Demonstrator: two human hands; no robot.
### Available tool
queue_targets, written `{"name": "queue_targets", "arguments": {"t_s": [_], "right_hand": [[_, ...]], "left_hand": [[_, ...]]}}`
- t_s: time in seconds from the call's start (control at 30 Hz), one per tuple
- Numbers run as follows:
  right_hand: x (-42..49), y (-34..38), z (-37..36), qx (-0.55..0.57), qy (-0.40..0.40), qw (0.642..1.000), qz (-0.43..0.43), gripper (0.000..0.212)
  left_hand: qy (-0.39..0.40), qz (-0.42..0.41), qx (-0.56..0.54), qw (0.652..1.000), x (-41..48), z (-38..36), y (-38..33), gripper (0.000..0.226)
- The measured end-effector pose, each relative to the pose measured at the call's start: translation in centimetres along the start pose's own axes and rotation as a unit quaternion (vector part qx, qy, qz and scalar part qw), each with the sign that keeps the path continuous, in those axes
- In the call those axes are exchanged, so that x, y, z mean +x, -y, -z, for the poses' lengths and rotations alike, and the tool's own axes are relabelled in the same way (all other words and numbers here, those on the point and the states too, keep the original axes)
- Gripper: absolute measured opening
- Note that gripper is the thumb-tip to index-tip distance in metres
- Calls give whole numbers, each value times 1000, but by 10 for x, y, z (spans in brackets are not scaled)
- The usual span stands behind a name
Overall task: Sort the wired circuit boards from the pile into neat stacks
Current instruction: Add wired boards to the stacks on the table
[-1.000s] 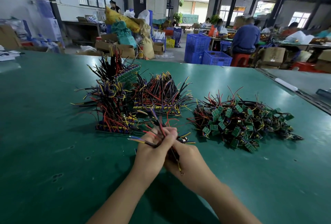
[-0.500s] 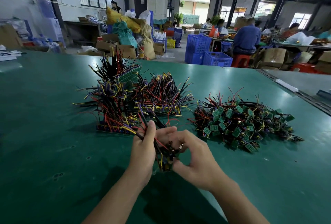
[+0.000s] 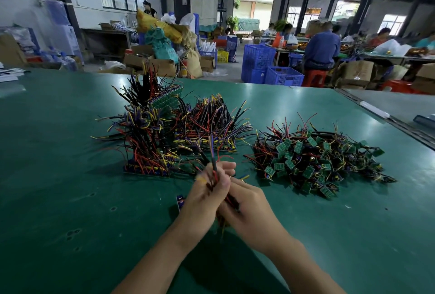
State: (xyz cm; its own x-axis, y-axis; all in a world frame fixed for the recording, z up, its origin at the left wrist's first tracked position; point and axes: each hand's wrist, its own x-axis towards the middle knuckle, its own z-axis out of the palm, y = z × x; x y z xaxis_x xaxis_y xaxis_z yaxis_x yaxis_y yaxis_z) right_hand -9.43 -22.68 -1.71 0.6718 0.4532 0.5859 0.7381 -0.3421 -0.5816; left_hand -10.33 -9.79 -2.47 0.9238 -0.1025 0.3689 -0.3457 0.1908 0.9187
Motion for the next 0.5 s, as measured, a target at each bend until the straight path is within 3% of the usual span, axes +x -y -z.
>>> {"name": "queue_targets", "arguments": {"t_s": [0.1, 0.17, 0.23, 0.3, 0.37, 0.5], "right_hand": [[3, 3, 7, 119, -29, 988, -93, 20], [7, 4, 13, 231, -58, 960, -146, 17], [9, 5, 17, 335, -103, 915, -202, 31], [10, 3, 19, 473, -148, 833, -248, 27], [11, 2, 20, 554, -172, 774, -253, 23], [17, 6, 22, 626, -205, 706, -261, 30]], "left_hand": [[3, -21, -61, 998, 1, 7, -3, 45], [-22, -14, -111, 993, 3, 9, -8, 42], [-80, 15, -103, 991, 6, 9, -8, 37], [-141, 25, -36, 989, 7, 6, -5, 19], [-150, 7, 68, 986, 6, 3, -2, 11], [-26, -64, 284, 956, -6, 1, 8, 40]]}}
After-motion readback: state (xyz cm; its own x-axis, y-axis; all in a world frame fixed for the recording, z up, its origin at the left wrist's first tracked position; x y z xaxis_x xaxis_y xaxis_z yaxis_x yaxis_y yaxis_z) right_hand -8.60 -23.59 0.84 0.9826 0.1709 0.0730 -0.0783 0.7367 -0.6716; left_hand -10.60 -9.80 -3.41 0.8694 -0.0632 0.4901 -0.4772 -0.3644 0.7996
